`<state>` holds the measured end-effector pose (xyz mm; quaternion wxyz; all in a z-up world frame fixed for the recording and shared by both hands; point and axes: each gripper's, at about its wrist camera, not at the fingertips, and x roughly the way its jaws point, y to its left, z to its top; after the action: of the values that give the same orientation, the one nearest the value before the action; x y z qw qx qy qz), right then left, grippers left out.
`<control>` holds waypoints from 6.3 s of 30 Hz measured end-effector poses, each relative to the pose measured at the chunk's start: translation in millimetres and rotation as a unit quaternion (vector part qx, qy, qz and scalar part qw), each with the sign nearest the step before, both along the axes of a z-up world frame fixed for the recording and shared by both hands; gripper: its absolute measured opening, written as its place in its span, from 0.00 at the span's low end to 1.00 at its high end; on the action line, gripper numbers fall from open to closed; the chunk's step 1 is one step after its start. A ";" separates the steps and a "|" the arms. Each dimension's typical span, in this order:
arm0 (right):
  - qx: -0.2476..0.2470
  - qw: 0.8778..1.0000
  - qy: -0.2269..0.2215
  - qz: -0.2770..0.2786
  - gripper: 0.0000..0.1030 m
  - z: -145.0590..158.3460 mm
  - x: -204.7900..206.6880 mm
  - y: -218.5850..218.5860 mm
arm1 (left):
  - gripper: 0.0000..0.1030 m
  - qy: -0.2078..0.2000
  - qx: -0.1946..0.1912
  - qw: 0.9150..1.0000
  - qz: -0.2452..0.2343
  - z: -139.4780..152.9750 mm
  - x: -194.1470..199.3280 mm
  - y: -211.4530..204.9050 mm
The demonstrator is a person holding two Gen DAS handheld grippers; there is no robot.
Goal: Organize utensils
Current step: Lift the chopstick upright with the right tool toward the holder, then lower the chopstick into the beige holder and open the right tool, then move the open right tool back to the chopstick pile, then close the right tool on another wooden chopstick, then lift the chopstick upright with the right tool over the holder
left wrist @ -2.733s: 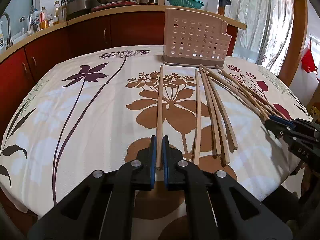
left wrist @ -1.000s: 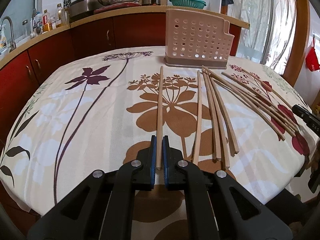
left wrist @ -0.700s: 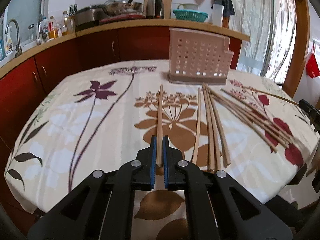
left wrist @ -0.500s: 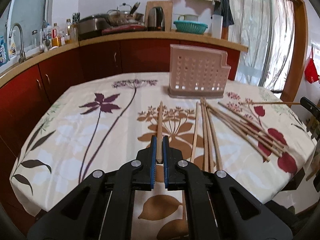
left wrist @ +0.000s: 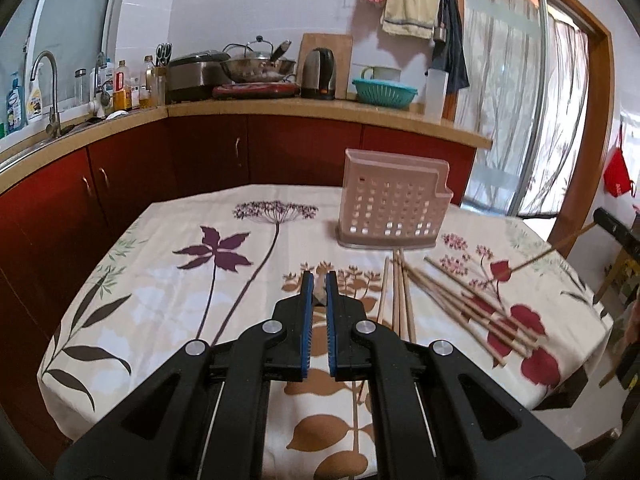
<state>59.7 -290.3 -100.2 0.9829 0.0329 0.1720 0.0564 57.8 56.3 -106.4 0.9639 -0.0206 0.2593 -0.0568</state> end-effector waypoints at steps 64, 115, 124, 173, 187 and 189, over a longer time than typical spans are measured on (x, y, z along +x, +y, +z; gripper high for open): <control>0.086 0.990 0.046 0.104 0.06 26.7 252.4 53.6 | 0.06 -0.026 -0.027 0.994 -0.106 75.1 244.5 -58.2; 0.022 0.992 0.092 0.085 0.38 -124.9 -3.1 13.2 | 0.47 0.072 0.022 0.995 -0.065 -104.6 21.9 -38.6; 0.034 0.991 0.098 0.086 0.38 -136.6 -12.1 9.9 | 0.31 0.085 0.049 0.992 -0.076 -132.9 11.7 -44.8; 0.010 0.996 0.035 0.077 0.07 -84.2 -29.6 10.1 | 0.05 -0.010 0.041 0.997 -0.062 -74.2 -13.0 -32.7; 0.015 0.998 0.011 0.062 0.07 -26.7 -27.6 6.5 | 0.05 -0.070 0.013 0.997 -0.040 -9.0 -19.1 -15.6; 0.017 0.998 0.008 0.062 0.07 -19.8 -24.9 6.2 | 0.05 -0.074 0.007 0.997 -0.038 -2.4 -18.1 -13.4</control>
<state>34.8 -284.1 -120.0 0.9755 0.0393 0.1802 0.1197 39.7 43.0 -108.9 0.9777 0.0006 0.1886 -0.0925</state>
